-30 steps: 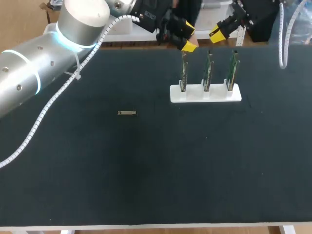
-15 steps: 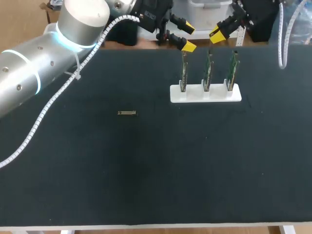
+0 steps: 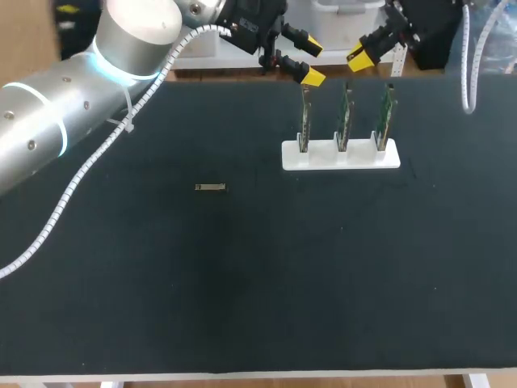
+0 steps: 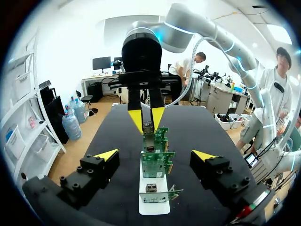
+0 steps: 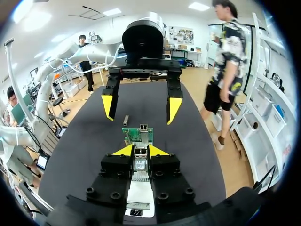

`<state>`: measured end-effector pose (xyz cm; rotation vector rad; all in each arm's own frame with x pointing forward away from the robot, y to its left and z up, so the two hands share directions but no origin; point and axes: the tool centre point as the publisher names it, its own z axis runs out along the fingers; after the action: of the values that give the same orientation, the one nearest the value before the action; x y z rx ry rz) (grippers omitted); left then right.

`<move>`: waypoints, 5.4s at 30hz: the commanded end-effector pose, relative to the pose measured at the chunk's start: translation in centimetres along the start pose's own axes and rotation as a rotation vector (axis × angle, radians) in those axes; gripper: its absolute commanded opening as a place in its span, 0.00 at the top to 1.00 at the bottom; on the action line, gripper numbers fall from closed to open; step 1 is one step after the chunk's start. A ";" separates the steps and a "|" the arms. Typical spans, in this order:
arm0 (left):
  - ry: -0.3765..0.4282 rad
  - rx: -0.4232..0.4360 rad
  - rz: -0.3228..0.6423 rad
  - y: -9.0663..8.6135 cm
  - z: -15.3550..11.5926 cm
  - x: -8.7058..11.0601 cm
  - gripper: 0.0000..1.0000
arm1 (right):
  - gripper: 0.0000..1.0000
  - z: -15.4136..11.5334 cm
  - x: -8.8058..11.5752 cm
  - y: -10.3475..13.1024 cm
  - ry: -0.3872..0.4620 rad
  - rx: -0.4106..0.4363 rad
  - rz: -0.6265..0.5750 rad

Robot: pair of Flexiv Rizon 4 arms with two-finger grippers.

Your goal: Pick up the optical module with the left hand, and insert it into the network port with the right hand.

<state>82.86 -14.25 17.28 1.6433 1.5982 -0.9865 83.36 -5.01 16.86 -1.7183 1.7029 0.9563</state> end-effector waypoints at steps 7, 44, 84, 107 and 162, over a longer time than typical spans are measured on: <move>0.000 -0.005 0.001 -0.3 0.0 0.1 0.00 | 1.00 0.2 0.4 -0.9 0.002 -0.382 0.001; 0.000 -0.005 0.001 -0.3 0.0 0.1 0.00 | 1.00 0.0 0.2 -1.3 0.001 -0.356 -0.006; 0.000 -0.005 0.001 -0.3 0.0 0.1 0.00 | 1.00 0.1 0.2 -1.0 0.048 -0.267 -0.036; 0.000 -0.005 0.001 -0.3 0.0 0.1 0.00 | 1.00 -0.9 -0.6 -0.8 0.017 -0.208 -0.022; 0.000 -0.005 0.001 -0.3 0.0 0.1 0.00 | 1.00 -0.6 -0.8 -0.3 0.023 0.011 0.033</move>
<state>82.86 -14.25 17.28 1.6434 1.5981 -0.9865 83.47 -5.10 17.93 -1.7028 1.7535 0.9362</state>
